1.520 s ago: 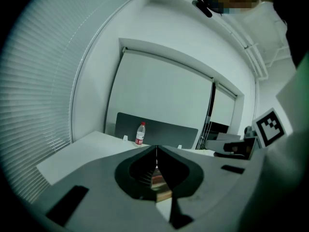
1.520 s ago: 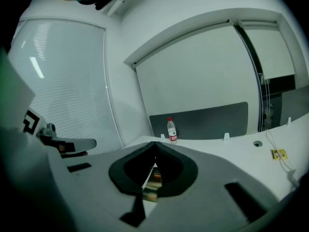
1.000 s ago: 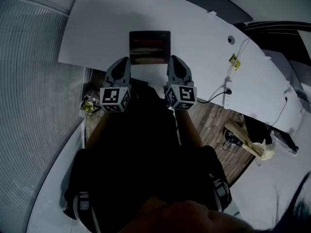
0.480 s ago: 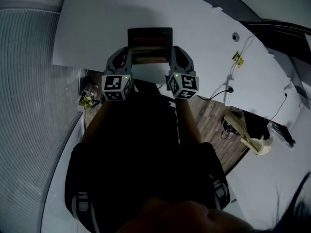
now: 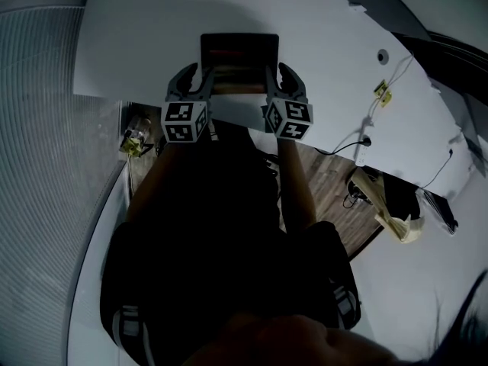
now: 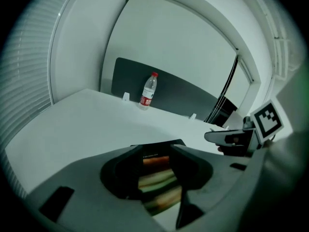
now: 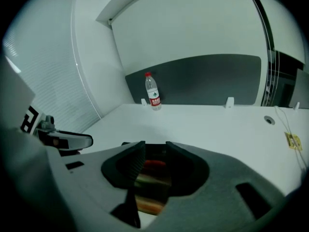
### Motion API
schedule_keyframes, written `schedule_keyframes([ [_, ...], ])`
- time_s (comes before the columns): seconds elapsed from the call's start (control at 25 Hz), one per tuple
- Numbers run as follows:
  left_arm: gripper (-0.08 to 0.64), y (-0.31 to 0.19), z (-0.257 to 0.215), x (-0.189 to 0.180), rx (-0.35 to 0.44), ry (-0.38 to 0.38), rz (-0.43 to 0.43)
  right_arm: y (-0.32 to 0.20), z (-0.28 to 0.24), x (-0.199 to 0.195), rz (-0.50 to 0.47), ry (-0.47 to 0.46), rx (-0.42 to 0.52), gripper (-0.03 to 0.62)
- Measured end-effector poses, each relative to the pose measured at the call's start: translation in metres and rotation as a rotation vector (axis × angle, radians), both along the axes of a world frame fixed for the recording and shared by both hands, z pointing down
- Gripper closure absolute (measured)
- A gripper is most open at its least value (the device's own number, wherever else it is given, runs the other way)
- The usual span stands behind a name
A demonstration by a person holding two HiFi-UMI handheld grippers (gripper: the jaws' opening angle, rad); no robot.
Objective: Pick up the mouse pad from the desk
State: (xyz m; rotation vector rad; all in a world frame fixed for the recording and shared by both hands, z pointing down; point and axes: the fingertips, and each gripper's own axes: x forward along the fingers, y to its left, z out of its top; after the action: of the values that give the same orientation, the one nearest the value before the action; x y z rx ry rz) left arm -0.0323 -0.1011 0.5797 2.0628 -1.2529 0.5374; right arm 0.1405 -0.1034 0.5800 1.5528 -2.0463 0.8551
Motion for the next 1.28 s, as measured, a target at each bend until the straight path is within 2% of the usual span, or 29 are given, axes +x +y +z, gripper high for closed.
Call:
schedule_keyframes([
  [0.44,0.324,0.005,0.068,0.010,-0.165,-0.024,0.027,-0.002,0.077,0.009,-0.044,0.044,-0.184,0.358],
  [0.84,0.308,0.004,0.103,0.007,-0.254,-0.056,0.024,0.000,0.114,0.013,-0.064,0.091,-0.289,0.342],
  [1.12,0.308,0.007,0.116,0.013,-0.293,-0.050,0.037,0.002,0.128,0.017,-0.051,0.100,-0.320,0.341],
  [1.28,0.308,0.007,0.118,0.014,-0.289,-0.057,0.039,0.002,0.129,0.019,-0.045,0.107,-0.328,0.341],
])
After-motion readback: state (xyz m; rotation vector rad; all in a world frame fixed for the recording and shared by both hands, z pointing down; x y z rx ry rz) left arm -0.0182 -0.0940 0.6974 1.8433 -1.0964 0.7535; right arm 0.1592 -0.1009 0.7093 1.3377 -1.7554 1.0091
